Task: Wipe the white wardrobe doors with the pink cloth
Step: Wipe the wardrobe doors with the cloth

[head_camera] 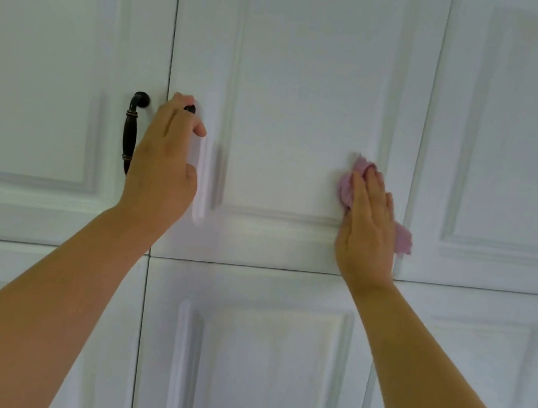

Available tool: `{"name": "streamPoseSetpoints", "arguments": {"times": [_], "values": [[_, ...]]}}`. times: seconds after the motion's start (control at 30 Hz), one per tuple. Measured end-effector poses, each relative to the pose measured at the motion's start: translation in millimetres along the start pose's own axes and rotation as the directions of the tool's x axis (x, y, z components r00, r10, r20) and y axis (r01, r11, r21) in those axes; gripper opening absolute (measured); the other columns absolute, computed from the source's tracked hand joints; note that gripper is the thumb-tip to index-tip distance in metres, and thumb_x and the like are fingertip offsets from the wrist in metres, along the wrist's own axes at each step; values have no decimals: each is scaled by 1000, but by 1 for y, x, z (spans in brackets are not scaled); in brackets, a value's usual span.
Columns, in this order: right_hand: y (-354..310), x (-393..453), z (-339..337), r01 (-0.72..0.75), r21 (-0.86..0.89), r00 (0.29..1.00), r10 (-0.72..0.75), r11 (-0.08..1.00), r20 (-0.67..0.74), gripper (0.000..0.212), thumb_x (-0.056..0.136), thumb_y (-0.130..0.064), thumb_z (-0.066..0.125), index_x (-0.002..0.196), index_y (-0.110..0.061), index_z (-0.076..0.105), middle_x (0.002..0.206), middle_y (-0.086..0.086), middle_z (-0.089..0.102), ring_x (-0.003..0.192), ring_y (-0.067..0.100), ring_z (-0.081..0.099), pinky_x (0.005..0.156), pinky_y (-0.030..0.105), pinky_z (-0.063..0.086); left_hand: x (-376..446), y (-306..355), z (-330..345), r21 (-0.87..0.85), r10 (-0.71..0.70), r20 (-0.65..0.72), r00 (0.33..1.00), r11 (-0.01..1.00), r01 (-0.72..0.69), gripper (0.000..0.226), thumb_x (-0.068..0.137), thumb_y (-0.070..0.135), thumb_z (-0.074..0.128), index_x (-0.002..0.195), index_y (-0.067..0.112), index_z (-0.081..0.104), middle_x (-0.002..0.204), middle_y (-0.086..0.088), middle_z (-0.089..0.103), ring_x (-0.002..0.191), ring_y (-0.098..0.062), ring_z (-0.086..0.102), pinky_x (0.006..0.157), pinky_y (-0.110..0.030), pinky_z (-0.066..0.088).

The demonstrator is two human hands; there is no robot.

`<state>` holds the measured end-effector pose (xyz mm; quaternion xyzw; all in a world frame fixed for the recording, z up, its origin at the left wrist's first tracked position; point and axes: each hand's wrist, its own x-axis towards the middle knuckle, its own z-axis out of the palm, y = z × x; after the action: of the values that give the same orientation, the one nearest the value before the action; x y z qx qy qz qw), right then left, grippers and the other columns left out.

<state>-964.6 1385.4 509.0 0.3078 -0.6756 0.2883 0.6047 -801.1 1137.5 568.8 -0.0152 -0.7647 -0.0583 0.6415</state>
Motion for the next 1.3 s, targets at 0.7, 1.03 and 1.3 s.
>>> {"name": "streamPoseSetpoints", "arguments": {"times": [0.7,1.03,1.3], "values": [[-112,-40,-31,-730,646,369,925,224,96,14,85,-19,23,89,-24,36,92,15,42,71,30,43,56,37,45,-21,83,-81,-103,170,-141,975,977,-185,27,66,-9,53,86,9,54,136,-8,56,120,-30,45,76,-27,37],[-197,-50,-68,-744,656,225,877,-126,425,35,94,2,23,112,-17,47,58,1,53,33,14,41,38,22,33,-22,86,-87,-114,208,-147,967,968,-225,26,69,-4,52,77,19,43,135,-7,57,113,-35,50,74,-30,36],[-148,-28,-55,-776,588,-17,939,-229,343,22,87,-14,26,81,-23,46,71,7,56,53,20,45,46,35,43,-23,95,-85,-174,251,-189,949,943,-284,24,63,-4,45,75,16,38,132,-12,58,106,-36,49,80,-12,26]]}}
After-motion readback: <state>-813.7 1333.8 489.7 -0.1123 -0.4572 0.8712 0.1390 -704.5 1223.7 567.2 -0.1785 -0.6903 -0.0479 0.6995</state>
